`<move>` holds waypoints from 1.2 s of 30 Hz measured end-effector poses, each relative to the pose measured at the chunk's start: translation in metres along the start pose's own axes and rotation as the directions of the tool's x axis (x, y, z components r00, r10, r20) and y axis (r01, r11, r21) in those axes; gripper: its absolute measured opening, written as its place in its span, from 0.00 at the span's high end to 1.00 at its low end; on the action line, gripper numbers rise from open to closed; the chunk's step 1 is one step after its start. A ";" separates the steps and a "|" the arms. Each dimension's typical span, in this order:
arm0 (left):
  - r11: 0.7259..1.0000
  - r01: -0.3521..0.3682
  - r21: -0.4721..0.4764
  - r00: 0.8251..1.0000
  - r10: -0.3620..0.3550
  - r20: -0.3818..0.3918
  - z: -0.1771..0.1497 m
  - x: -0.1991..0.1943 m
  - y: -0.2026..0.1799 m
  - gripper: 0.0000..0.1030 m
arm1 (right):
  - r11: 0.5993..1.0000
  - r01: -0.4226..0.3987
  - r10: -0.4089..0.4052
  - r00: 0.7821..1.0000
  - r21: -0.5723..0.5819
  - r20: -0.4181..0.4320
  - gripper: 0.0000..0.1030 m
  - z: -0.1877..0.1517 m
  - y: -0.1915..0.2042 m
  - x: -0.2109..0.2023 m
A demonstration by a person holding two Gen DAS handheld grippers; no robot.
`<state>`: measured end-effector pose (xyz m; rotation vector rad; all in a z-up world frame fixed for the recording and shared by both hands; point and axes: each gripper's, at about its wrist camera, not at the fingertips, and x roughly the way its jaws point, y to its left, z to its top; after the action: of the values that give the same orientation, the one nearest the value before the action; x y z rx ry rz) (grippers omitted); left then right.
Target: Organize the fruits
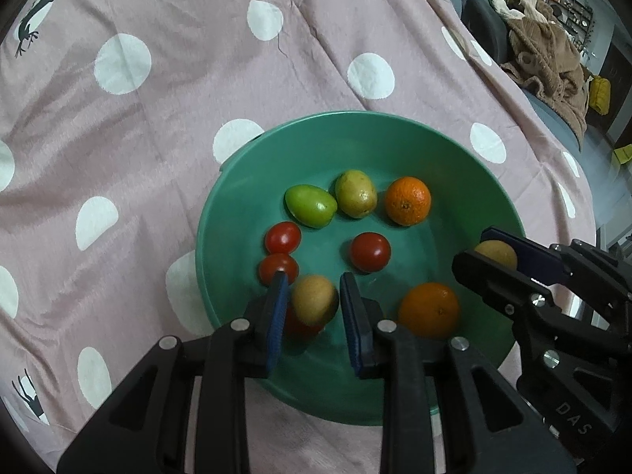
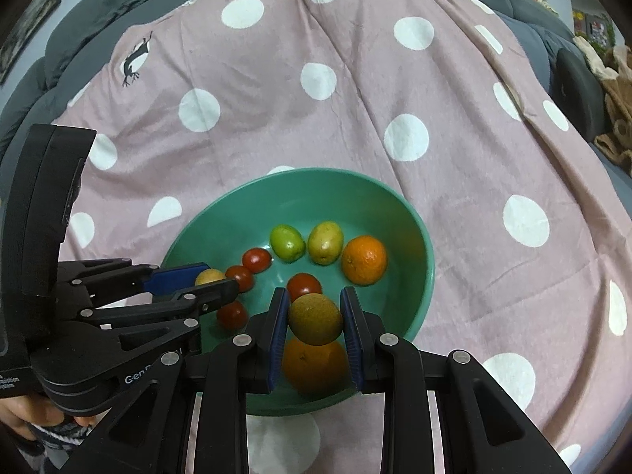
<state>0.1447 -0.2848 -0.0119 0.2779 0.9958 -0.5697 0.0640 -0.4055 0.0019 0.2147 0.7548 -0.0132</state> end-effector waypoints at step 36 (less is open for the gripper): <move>0.979 -0.174 -0.106 0.975 0.186 0.124 0.053 -0.193 0.016 0.01 | 0.986 0.013 -0.025 0.997 -0.164 -0.072 0.46 0.095 0.048 -0.132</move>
<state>0.1111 -0.2342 0.1793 0.2402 0.8551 -0.3698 0.0362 -0.3857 0.1681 0.0524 0.8273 0.0390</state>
